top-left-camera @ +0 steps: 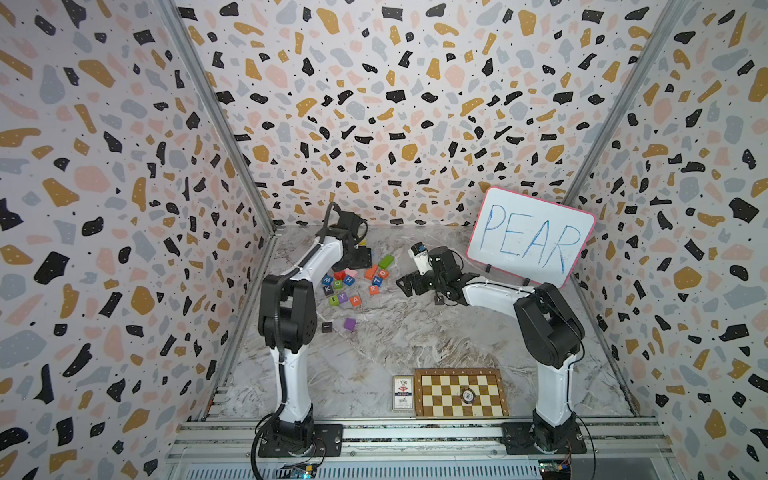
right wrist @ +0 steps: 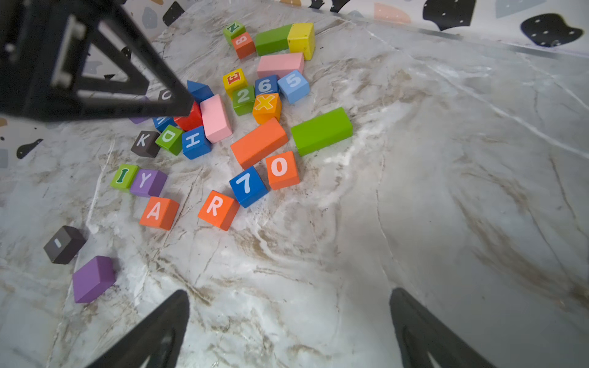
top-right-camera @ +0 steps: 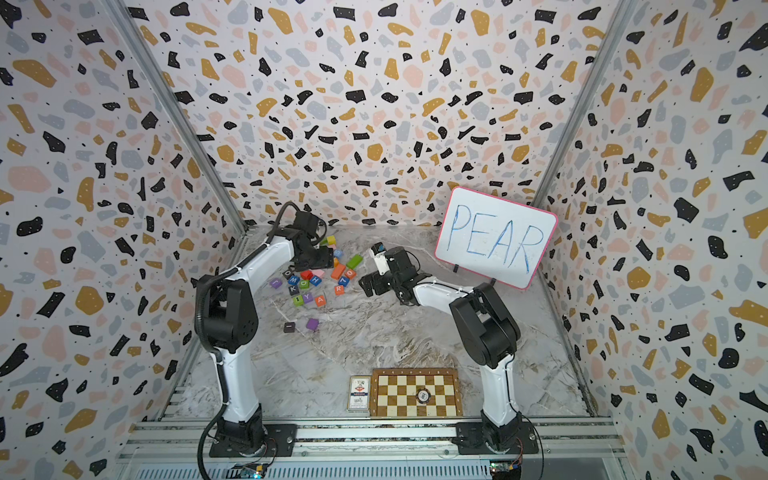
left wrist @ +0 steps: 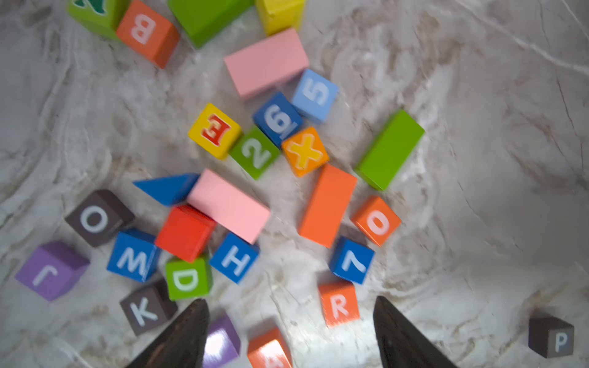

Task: Spell the uppercase word “pear” with letter blocks
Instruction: Pick up the letter block from the center of the board.

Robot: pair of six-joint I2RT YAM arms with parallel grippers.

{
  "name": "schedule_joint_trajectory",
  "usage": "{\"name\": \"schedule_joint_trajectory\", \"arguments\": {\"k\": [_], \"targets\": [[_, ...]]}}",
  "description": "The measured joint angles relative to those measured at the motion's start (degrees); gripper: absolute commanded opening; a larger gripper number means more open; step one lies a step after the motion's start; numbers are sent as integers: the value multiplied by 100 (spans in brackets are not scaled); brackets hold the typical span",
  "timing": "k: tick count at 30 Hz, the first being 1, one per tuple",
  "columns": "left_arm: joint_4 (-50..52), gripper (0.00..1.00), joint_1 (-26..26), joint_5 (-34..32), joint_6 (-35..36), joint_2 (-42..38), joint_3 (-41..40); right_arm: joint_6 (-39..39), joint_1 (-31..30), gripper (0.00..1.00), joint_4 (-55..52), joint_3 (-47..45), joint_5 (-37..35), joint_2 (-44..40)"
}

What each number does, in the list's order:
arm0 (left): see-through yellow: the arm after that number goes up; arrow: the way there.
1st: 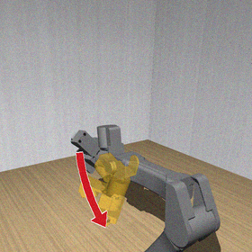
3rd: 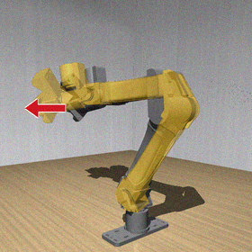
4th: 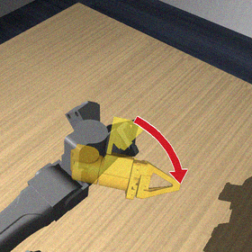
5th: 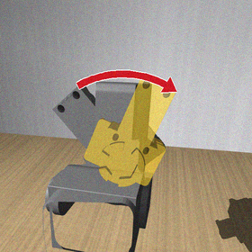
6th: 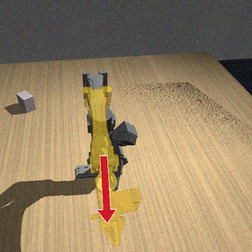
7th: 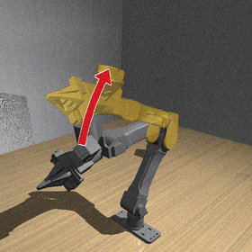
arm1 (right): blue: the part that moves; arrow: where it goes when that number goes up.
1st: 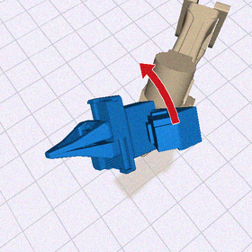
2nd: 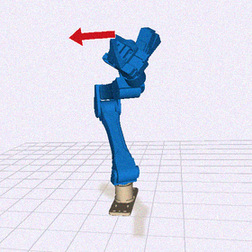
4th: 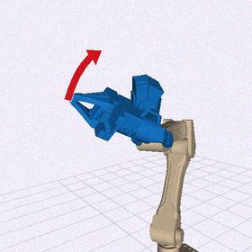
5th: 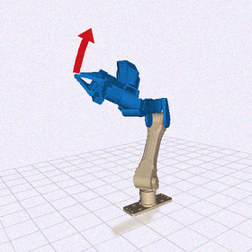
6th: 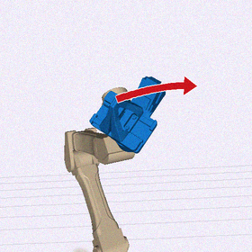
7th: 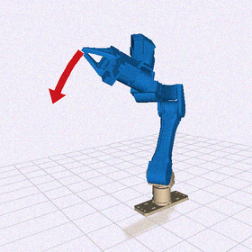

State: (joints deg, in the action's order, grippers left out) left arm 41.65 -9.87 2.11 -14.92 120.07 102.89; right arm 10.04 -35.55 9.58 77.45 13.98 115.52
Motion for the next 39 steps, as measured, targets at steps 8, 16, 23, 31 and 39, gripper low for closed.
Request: {"name": "schedule_joint_trajectory", "arguments": {"k": [8,16,23,31,39], "targets": [[136,80,584,345,859,901,1086,-841,-116,99,-170,1224,350,909],[317,74,535,439,1462,1537,2009,-1021,-203,99,-396,1405,588,1014],[358,68,535,404,1759,1792,2369,-1038,-201,99,-463,1467,627,1014],[378,64,535,304,1982,1982,2369,-1075,-201,99,-546,1443,597,1012],[387,61,498,208,2039,2205,2559,-1056,-201,99,-535,1292,599,1012]]}}
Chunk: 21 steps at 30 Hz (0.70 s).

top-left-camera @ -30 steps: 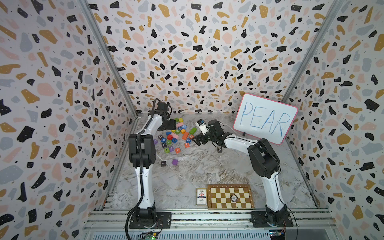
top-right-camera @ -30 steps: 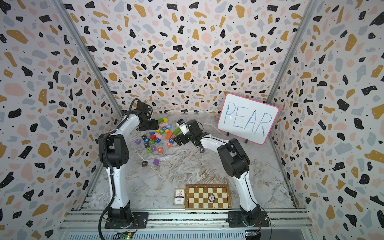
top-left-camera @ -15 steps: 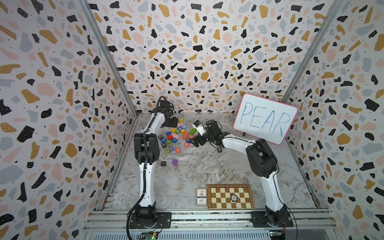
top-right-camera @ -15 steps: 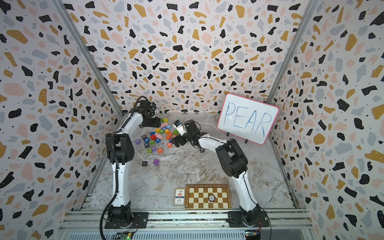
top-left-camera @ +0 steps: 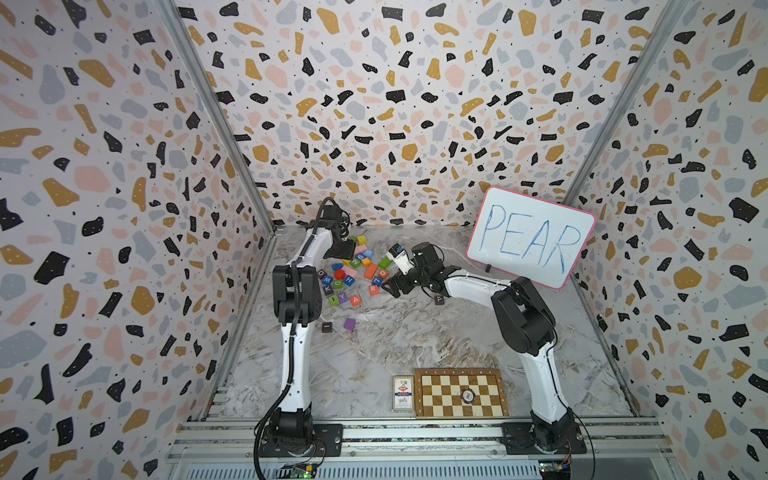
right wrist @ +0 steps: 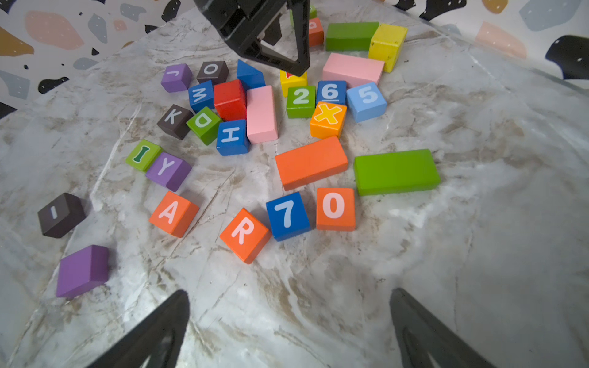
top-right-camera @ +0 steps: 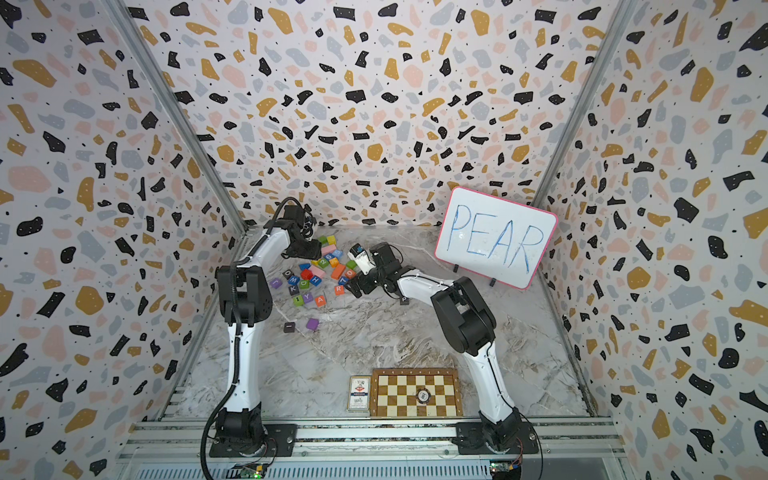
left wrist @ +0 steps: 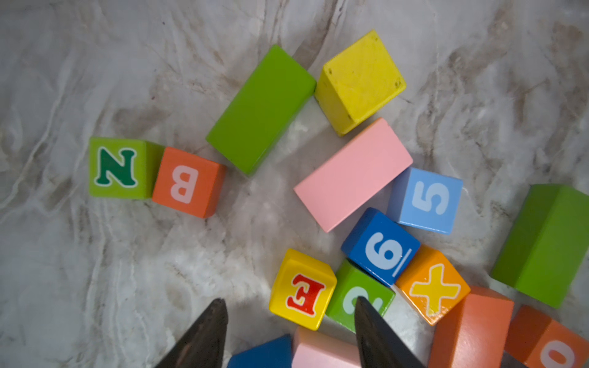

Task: Spell the uppercase word “pear” with letter blocks
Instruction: Pick up the letter block from the center of the board.

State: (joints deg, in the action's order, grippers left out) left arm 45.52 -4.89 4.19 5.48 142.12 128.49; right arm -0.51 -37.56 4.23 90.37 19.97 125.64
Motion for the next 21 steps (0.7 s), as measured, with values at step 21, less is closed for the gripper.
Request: {"name": "schedule_joint_trajectory", "arguments": {"k": [21], "targets": [[-13,51,-44,-173,28,201,94,0,0,99,4,-44,-4,0]]}}
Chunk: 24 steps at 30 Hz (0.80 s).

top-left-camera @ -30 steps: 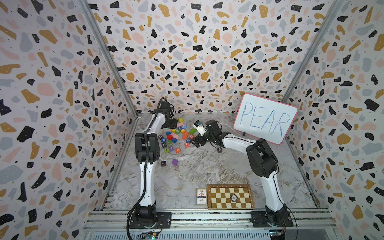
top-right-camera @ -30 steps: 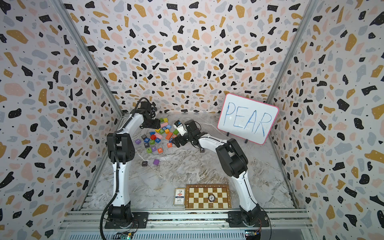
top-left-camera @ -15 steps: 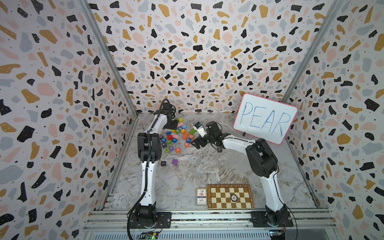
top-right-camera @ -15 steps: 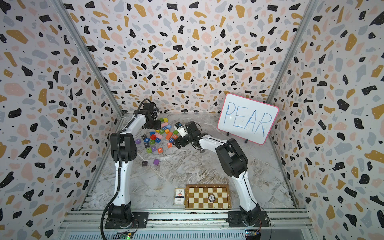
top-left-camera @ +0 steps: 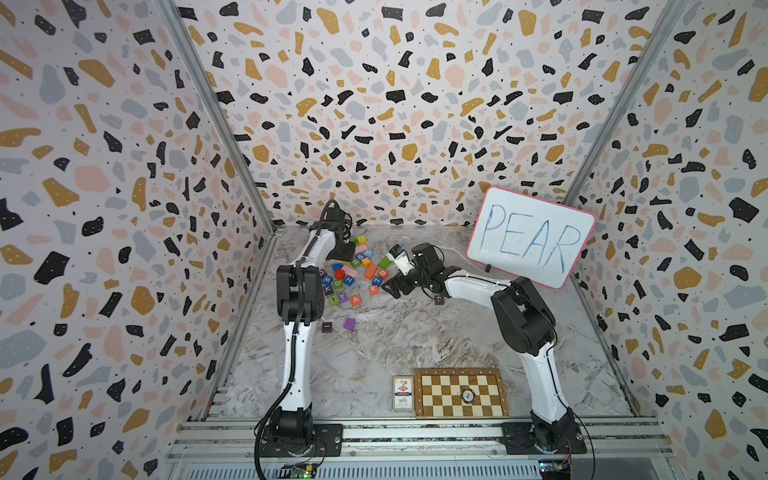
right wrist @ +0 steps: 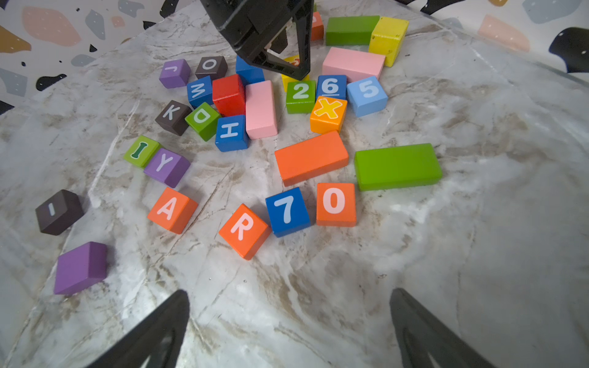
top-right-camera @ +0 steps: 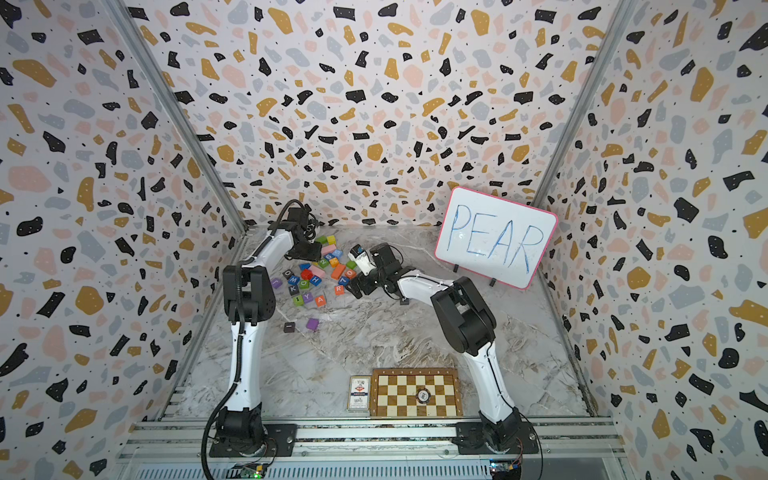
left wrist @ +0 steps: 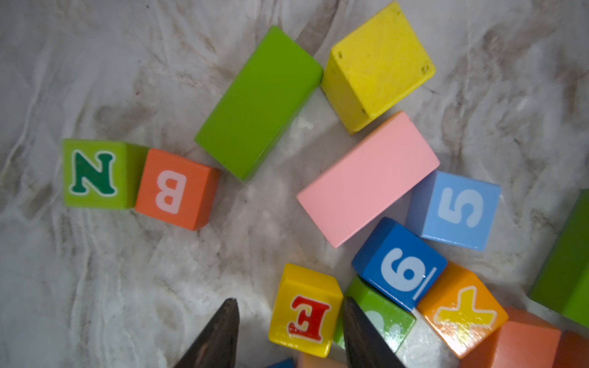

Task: Spell the uppercase word “pear” with letter blocks
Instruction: Pick up the letter block from the center of the board.

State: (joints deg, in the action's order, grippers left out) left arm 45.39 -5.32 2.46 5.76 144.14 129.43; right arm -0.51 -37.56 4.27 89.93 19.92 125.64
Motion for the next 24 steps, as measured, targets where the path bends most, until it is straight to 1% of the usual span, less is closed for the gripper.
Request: {"name": "schedule_joint_trajectory", "arguments": {"k": [7,12,24], "targets": [[-22,46,-11,0,-42,35,0,2,0,99,26,-116,-2,-2],[-42,46,-46,-20,-46,118,0,9,0,99,48,-205,-2,-2],[-55,36,-87,-160,-61,162,0,52,0,99,179,-439,-4,-81]]}}
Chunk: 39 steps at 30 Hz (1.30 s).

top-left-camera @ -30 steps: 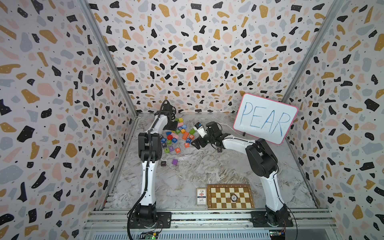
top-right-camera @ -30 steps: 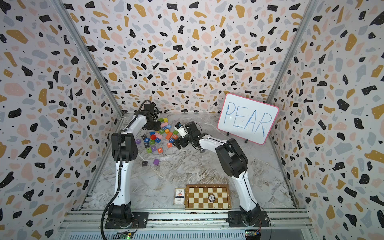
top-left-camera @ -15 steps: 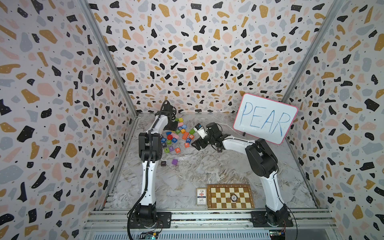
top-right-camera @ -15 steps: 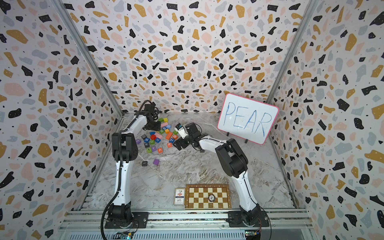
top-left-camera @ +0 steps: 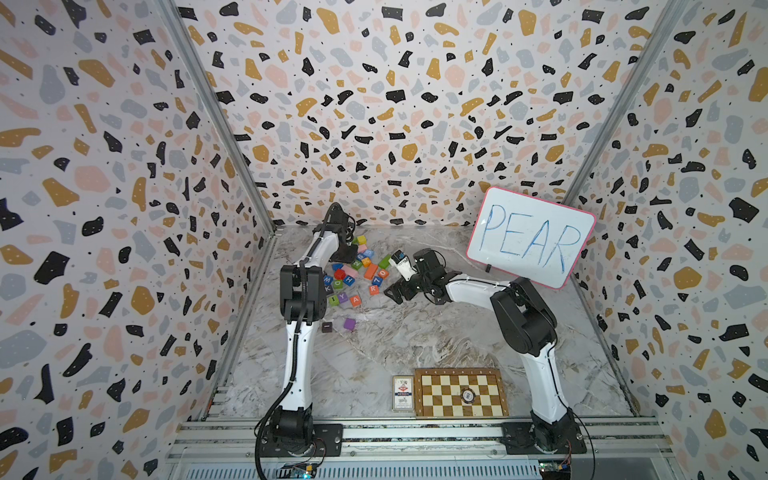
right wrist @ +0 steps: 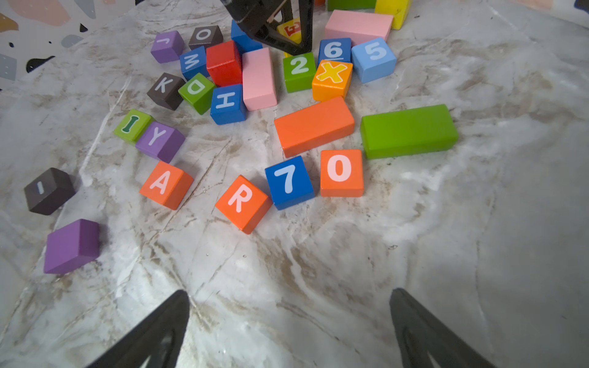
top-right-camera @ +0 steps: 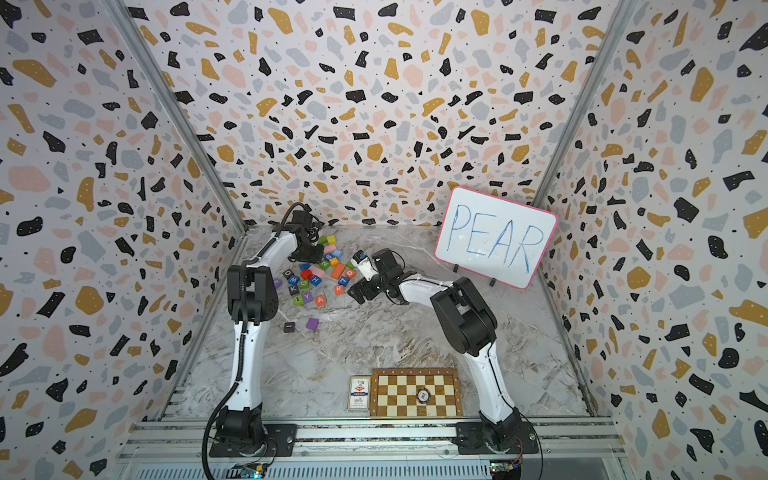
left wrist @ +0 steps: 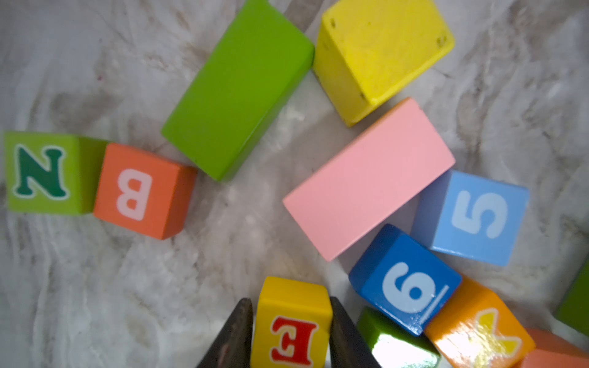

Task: Spell the uppercase word “pear” with letter blocks
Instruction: Pick up the letter block from the center of the board.

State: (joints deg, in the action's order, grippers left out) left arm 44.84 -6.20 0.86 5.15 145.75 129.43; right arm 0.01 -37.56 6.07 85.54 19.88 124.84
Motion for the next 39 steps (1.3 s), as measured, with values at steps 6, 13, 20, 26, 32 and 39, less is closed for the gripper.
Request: {"name": "schedule_joint_trajectory", "arguments": {"k": [6,13,20,26,32,39], "targets": [[-4,32,-46,-129,-2,-2,0,20,0,99,-4,-114,-33,-175],[7,28,-162,-345,-188,-81,-44,83,0,99,-17,-118,-269,-501],[-50,25,-461,-638,-590,-1276,-1062,297,0,99,-7,-772,-525,-1340],[-393,23,-1099,-713,-1040,-2811,-2487,715,0,99,138,-2334,-734,-2457],[-798,20,-2446,-741,-1508,-3567,-3915,1104,0,99,170,-4138,-999,-3469],[-1038,21,-3738,-623,-2006,-3674,-5224,1392,0,100,258,-5327,-1226,-4393]]}}
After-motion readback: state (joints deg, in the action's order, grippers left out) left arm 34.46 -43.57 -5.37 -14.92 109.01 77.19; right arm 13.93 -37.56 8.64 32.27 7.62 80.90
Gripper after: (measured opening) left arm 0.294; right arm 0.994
